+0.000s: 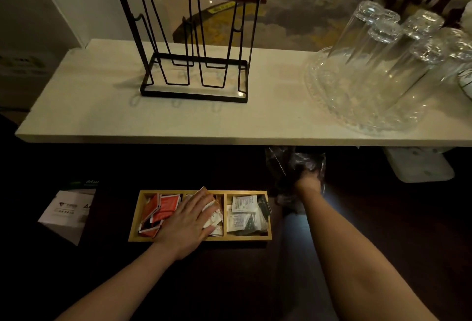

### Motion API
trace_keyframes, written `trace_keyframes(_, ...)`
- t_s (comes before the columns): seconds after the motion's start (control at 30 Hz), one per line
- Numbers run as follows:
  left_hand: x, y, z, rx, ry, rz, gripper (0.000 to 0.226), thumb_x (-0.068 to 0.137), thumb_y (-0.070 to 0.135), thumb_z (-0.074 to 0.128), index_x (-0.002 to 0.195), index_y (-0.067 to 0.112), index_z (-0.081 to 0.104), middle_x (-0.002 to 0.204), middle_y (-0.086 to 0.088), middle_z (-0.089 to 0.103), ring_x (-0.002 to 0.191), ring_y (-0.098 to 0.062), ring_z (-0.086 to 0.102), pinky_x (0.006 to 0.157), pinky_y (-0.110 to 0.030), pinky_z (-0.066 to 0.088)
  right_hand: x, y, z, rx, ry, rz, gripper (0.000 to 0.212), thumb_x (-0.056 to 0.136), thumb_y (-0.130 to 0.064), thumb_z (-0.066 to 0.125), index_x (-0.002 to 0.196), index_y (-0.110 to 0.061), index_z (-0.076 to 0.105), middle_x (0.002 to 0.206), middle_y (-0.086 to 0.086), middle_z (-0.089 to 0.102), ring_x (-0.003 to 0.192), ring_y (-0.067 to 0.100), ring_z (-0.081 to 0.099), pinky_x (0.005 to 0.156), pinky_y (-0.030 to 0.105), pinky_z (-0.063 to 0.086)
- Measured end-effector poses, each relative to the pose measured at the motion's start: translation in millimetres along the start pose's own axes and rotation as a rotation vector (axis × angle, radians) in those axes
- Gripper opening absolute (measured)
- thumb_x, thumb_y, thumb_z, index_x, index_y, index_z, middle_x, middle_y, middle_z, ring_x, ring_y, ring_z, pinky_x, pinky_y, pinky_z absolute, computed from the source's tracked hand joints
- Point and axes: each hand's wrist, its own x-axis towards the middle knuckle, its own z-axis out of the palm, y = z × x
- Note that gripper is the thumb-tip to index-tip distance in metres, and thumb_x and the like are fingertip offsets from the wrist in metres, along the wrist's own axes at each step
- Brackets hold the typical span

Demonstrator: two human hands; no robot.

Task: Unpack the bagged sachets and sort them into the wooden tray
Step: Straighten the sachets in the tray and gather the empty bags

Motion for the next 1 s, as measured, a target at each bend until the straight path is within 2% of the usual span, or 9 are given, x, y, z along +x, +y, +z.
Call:
trace_keyframes(0.13, -1, 1, -2, -0.054, -0.044, -0.018, 0.055, 0.096, 0.055, 0.025, 0.141, 0.026, 0.035, 0.153, -0.001, 0.034, 0.143, -0.015, 0.009, 0.112, -0.036, 0.005, -10, 5, 13, 0.138, 0.087, -0.026, 0.035, 0.094, 0.0, 0.035, 0.121, 0.001, 0.057, 0.121, 0.027, 0.06, 0.112, 0.039, 0.058, 0.091, 0.039, 0.046)
trace_keyframes(0.3, 2, 2, -23, -0.427, -0.048, -0.075, 0.065, 0.089, 0.056, -0.005, 0.147, 0.038, 0.018, 0.157, 0.014, -0.003, 0.14, 0.005, -0.017, 0.111, -0.019, -0.02, -41, 12, 0, 0.258, 0.106, -0.08, 0.036, 0.083, -0.013, 0.066, 0.118, -0.007, 0.06, 0.109, 0.026, 0.066, 0.1, 0.041, 0.062, 0.081, 0.04, 0.05)
trace_keyframes(0.4, 7, 11, -47, -0.556, 0.077, -0.16, 0.063, 0.092, 0.057, 0.006, 0.145, 0.031, 0.027, 0.157, 0.011, 0.017, 0.142, 0.002, 0.0, 0.115, -0.023, -0.009, -79, 14, -12, 0.415, 0.21, -0.188, 0.038, 0.08, -0.007, 0.066, 0.118, -0.009, 0.061, 0.101, 0.02, 0.07, 0.094, 0.038, 0.064, 0.078, 0.036, 0.048)
trace_keyframes(0.5, 10, 33, -77, -0.726, 0.289, -0.207, 0.053, 0.093, 0.05, 0.027, 0.138, 0.026, 0.04, 0.147, 0.007, 0.039, 0.137, -0.003, 0.026, 0.118, -0.029, 0.014, -132, 9, -15, 0.557, 0.158, -0.301, 0.035, 0.072, -0.003, 0.068, 0.102, -0.021, 0.065, 0.083, 0.0, 0.068, 0.077, 0.018, 0.062, 0.064, 0.023, 0.043)
trace_keyframes(0.57, 6, 52, -105, -1.14, 0.157, -0.237, 0.053, 0.089, 0.056, 0.042, 0.136, 0.031, 0.04, 0.139, 0.01, 0.045, 0.124, -0.002, 0.044, 0.107, -0.031, 0.036, -168, 1, -8, 0.647, 0.087, -0.418, 0.036, 0.069, -0.001, 0.068, 0.092, -0.029, 0.062, 0.079, -0.007, 0.069, 0.069, 0.005, 0.063, 0.06, 0.014, 0.045)
trace_keyframes(0.67, -1, 71, -125, -1.734, -0.054, -0.291, 0.054, 0.083, 0.048, 0.058, 0.129, 0.028, 0.039, 0.126, 0.002, 0.06, 0.106, -0.011, 0.064, 0.086, -0.029, 0.053, -206, -13, 7, 0.694, 0.041, -0.529, 0.031, 0.064, -0.018, 0.065, 0.093, -0.026, 0.062, 0.08, -0.004, 0.07, 0.069, 0.008, 0.063, 0.065, 0.024, 0.051)
trace_keyframes(0.8, -14, 63, -133, -1.92, 0.112, -0.513, 0.018, 0.089, 0.017, 0.06, 0.103, 0.009, 0.051, 0.101, -0.012, 0.067, 0.085, -0.019, 0.069, 0.067, -0.026, 0.056, -229, -29, 8, 0.715, 0.057, -0.6, 0.035, 0.063, -0.026, 0.064, 0.098, -0.025, 0.061, 0.089, -0.006, 0.068, 0.08, 0.009, 0.063, 0.071, 0.022, 0.05)
trace_keyframes(0.9, -26, 48, -141, -2.11, -0.018, -0.503, 0.019, 0.089, 0.023, 0.056, 0.1, 0.009, 0.064, 0.101, -0.012, 0.072, 0.09, -0.022, 0.07, 0.069, -0.031, 0.056, -238, -35, 3, 0.843, -0.088, -0.634, 0.044, 0.069, -0.018, 0.075, 0.108, -0.027, 0.057, 0.101, -0.011, 0.069, 0.094, 0.0, 0.064, 0.082, 0.018, 0.049)
trace_keyframes(1.0, -39, 45, -148, -2.134, -0.209, -0.43, 0.027, 0.088, 0.028, 0.058, 0.106, 0.009, 0.065, 0.112, -0.011, 0.071, 0.101, -0.027, 0.068, 0.08, -0.04, 0.055, -247, -37, 1, 0.87, -0.298, -0.72, 0.052, 0.077, -0.034, 0.071, 0.124, -0.024, 0.05, 0.116, -0.016, 0.065, 0.109, 0.001, 0.061, 0.092, 0.02, 0.048)
